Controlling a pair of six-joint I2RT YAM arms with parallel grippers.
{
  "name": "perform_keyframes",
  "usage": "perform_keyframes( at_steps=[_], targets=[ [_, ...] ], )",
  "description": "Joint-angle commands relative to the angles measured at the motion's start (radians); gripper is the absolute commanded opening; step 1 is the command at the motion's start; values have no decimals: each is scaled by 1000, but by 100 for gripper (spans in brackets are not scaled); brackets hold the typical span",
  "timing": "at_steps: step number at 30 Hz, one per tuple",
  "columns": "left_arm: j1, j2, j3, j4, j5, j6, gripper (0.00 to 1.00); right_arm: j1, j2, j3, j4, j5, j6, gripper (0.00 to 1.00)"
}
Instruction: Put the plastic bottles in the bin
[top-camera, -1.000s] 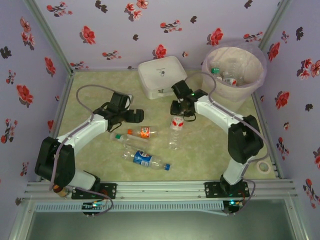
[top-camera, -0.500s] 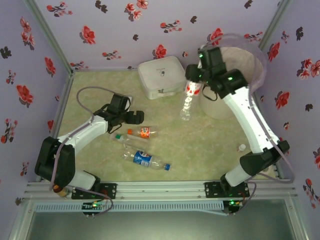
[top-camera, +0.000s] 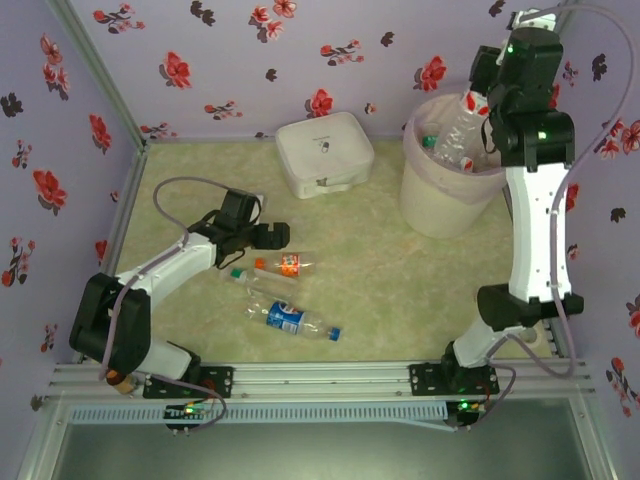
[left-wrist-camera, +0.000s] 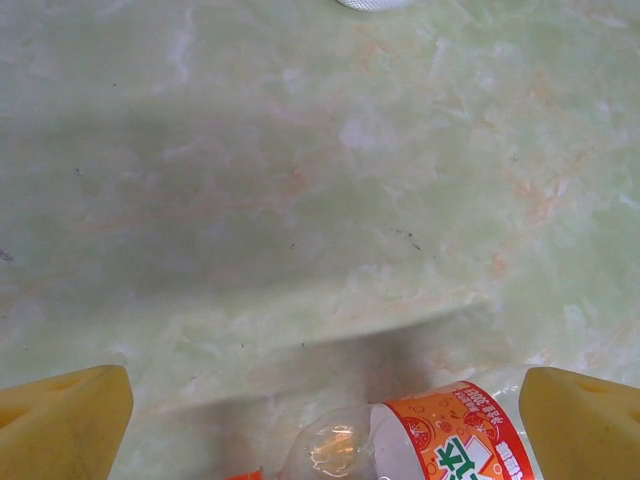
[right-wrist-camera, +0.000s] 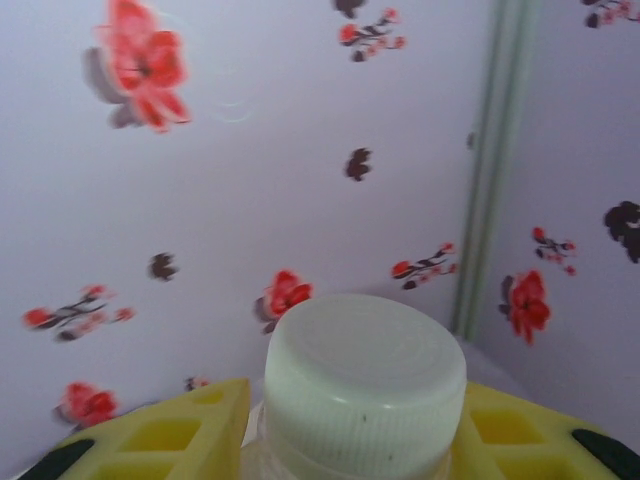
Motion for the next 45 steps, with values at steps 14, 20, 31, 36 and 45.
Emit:
perform_keyframes(
  at_steps=[14, 20, 31, 36, 45],
  targets=[
    [9, -50, 0, -22, -27, -7, 100, -59, 228, -211, 108, -79, 42, 0],
    [8, -39, 1, -15, -21, -9, 100, -59, 270, -339, 108, -69, 113, 0],
    [8, -35, 5, -25, -15, -9, 100, -81, 342, -415, 50, -94, 213, 34],
    [9, -38, 11, -30, -13, -4, 100, -100, 343, -337, -20, -95, 214, 56],
    [9, -31, 17, -24, -7, -7, 100, -114, 284, -159, -160, -52, 171, 87]
  ],
)
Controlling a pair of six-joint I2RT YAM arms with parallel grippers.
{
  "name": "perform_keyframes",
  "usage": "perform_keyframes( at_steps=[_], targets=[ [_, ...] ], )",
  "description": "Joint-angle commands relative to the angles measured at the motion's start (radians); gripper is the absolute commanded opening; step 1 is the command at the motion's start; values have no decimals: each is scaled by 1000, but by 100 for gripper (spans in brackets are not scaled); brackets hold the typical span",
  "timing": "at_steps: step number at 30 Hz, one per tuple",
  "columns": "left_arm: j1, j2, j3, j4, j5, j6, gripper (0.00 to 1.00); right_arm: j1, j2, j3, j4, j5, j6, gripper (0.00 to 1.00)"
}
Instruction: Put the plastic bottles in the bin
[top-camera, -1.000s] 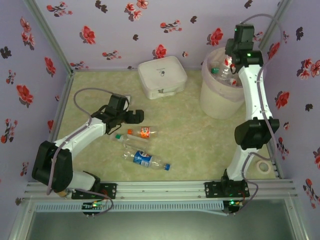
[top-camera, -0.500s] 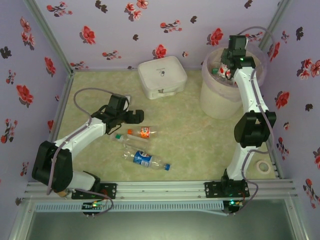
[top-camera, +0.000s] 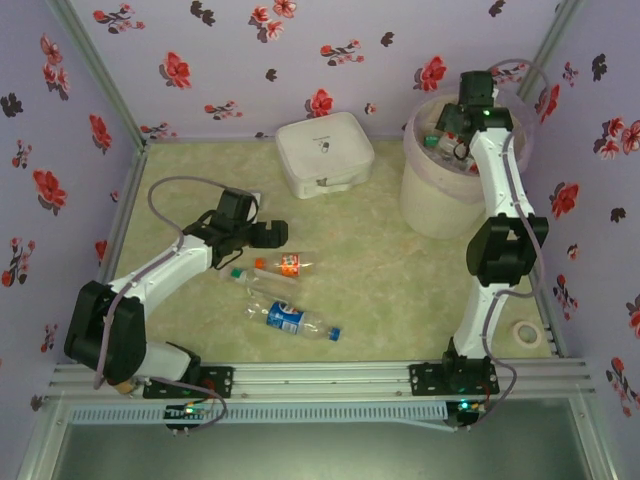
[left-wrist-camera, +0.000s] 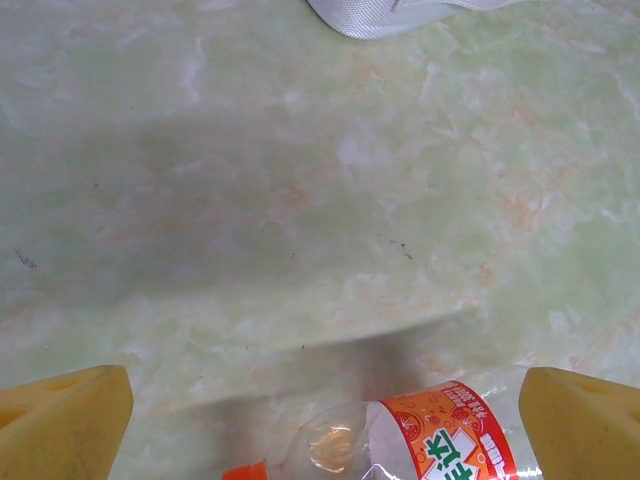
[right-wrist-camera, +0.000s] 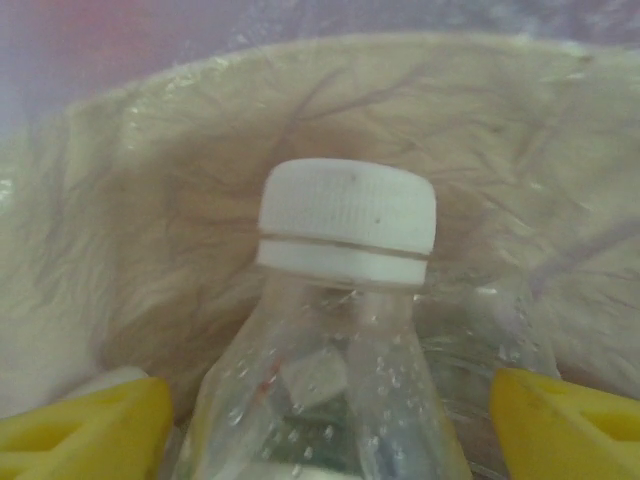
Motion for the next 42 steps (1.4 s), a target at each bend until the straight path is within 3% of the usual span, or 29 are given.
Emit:
perform_keyframes(
  at_steps=[1, 7, 11, 16, 22, 28, 36, 39, 42],
  targets=[
    [6, 10, 19, -15, 4, -6, 100, -7, -54, 80, -135, 37, -20, 88],
    [6, 6, 14, -10, 5, -6, 100, -6, -127, 119, -210, 65, -47, 91],
    [7, 10, 8, -7, 6, -10, 100, -6, -150, 86, -280, 47, -49, 88],
    [5, -3, -4, 0, 5, -12, 100, -6, -211, -78, -195, -32, -47, 67],
    [7, -11, -4, -11, 5, -19, 100, -7, -150, -100, -148, -160, -21, 46],
    [6, -43, -18, -57, 5, -6, 100, -7, -78, -156, -91, -175, 4, 37],
    [6, -76, -9, -177, 6, 47, 100, -14, -99, -159, -82, -175, 4, 38],
    [3, -89, 29, -283, 8, 51, 100, -19, -127, -121, -110, -163, -11, 46],
    [-2, -123, 74, -430, -14, 42, 100, -22, -175, -95, -124, -152, -25, 60]
  ],
)
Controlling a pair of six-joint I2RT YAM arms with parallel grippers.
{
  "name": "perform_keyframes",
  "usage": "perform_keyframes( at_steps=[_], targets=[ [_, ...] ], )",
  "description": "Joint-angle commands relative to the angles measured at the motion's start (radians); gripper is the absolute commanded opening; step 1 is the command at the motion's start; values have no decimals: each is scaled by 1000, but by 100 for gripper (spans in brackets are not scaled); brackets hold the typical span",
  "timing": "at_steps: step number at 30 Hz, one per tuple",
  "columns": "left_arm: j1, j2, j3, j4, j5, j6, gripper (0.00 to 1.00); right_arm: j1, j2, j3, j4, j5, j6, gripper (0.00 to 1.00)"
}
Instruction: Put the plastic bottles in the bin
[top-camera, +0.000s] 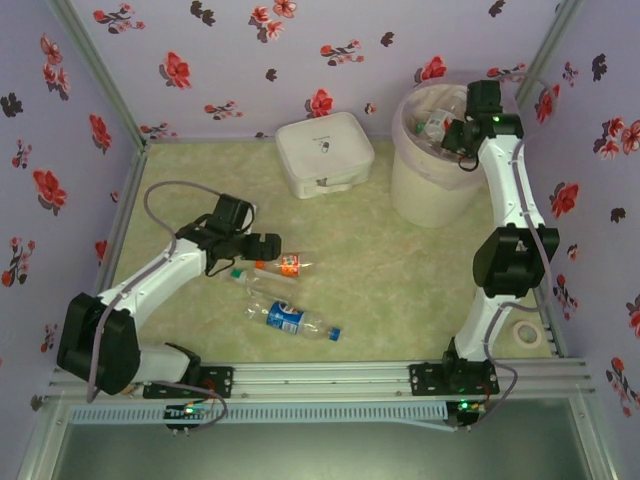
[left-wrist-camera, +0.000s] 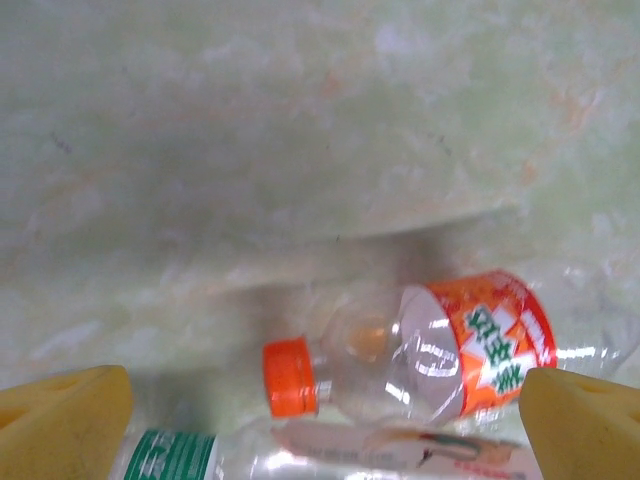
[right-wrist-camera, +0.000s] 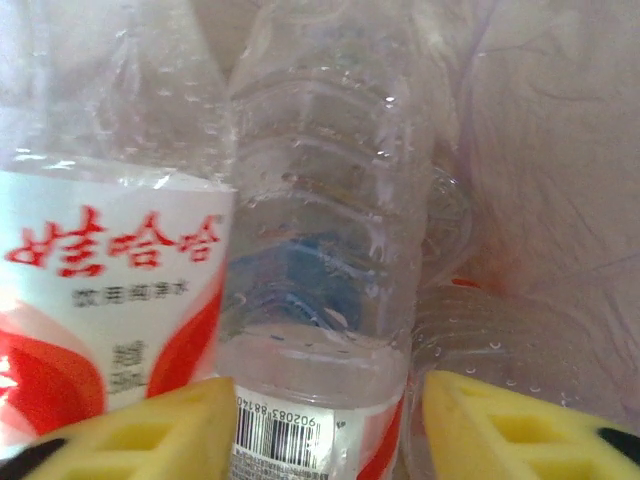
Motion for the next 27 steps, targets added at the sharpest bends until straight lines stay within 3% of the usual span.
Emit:
perform_keyframes(
  at_steps=[1, 6, 13, 16, 22, 24, 27],
  targets=[
    [-4, -64, 82, -243, -44, -2, 100, -4, -81, 49, -44, 10, -25, 64],
    [-7, -150, 128, -493, -162, -179, 100, -4, -167, 23, -44, -13, -46, 80],
    [27, -226, 70, -549, -209, -507, 99, -4, -284, -130, 42, -184, -13, 82],
    [37, -272, 18, -457, -198, -751, 96, 0, -331, -183, 73, -222, -1, 82],
    [68, -323, -192, -89, -123, -1140, 85, 3, -410, -252, 87, -252, -7, 82],
    [70, -295, -240, -5, -107, -1201, 76, 3, -427, -267, 87, -267, -14, 82],
    [71, -234, -267, 70, -79, -1226, 73, 3, -446, -279, 73, -299, -28, 83]
  ],
)
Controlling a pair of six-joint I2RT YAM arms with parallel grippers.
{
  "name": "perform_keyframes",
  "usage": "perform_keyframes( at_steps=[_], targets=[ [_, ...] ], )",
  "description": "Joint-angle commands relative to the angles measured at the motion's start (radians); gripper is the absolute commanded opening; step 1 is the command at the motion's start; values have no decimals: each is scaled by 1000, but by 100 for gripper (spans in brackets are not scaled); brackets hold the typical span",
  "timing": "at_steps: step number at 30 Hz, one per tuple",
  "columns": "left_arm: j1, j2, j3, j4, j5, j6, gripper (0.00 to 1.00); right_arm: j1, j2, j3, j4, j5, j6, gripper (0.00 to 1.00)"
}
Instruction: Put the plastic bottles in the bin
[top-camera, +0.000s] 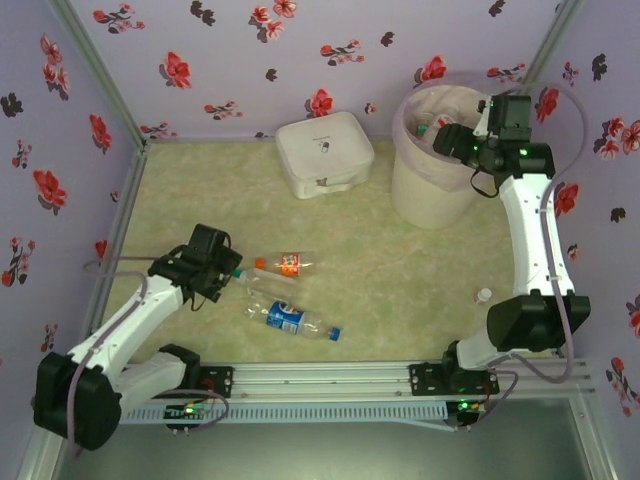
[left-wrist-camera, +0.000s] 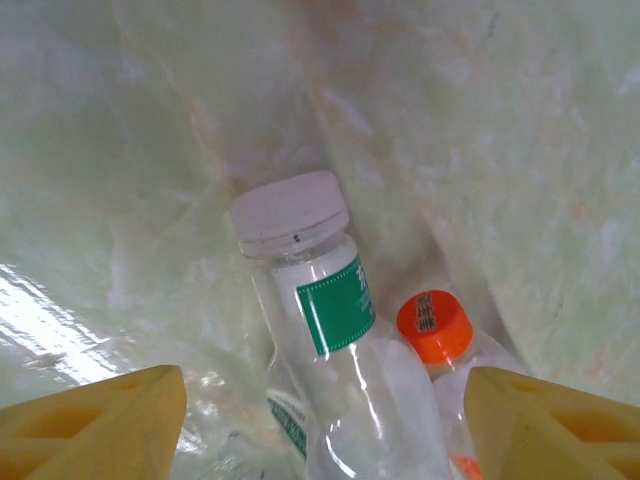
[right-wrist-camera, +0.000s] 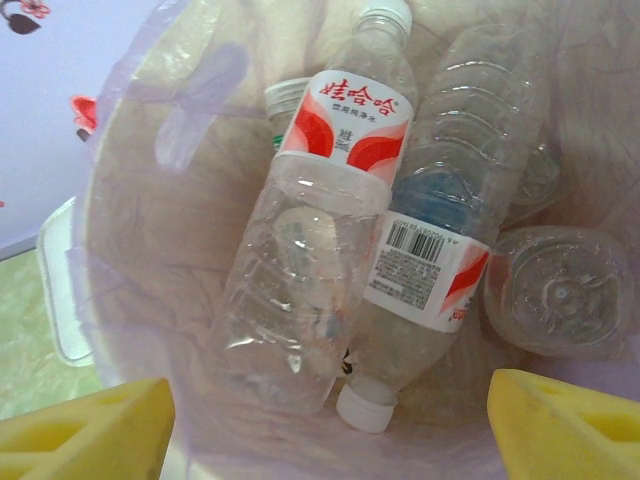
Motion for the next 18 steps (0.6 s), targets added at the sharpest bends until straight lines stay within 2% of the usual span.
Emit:
perform_keyframes(
  at_steps=[1, 9, 18],
  targets=[
    [7, 59, -21, 162, 40, -150, 73, 4, -48, -13, 4, -57, -16, 82],
    [8, 111, -65, 201, 10, -206, 64, 2, -75, -36, 5, -71, -44, 83],
    [8, 140, -130, 292, 17, -255, 61, 2, -71, -40, 4, -82, -52, 83]
  ],
)
